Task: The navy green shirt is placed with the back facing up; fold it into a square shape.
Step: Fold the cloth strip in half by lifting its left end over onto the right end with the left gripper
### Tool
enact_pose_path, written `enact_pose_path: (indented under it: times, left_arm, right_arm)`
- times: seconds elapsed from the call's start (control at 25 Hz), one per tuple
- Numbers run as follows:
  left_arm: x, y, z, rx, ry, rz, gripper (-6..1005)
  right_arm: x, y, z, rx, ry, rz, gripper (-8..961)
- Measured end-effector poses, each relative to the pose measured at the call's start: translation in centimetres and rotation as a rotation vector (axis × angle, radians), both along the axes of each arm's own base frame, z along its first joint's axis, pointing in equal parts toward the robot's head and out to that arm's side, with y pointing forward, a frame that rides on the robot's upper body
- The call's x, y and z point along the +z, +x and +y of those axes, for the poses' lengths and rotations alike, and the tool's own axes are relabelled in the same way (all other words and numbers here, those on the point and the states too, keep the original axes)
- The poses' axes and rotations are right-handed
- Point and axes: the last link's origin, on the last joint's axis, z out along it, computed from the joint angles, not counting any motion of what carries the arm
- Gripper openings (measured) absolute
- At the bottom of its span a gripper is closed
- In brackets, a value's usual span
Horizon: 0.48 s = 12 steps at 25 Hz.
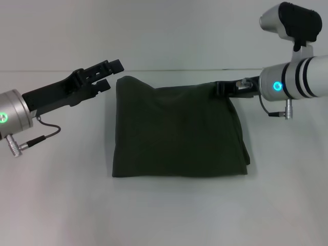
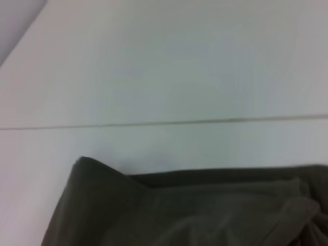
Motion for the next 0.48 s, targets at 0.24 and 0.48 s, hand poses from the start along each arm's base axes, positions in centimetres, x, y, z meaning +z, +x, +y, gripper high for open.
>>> enact_pose_path:
  times: [0.24,0.48]
  left_arm:
    - [0.0,0.0,0.1,0.000,0.000,-0.001,925]
    - [0.1,0.1,0.2,-0.003,0.002,-0.002,925]
  right_arm:
    - [0.4,-2.0,0.2,0.080,-0.014,-0.033,42]
    - [0.5,-2.6,0.4,0.121,-0.003,-0.099,42]
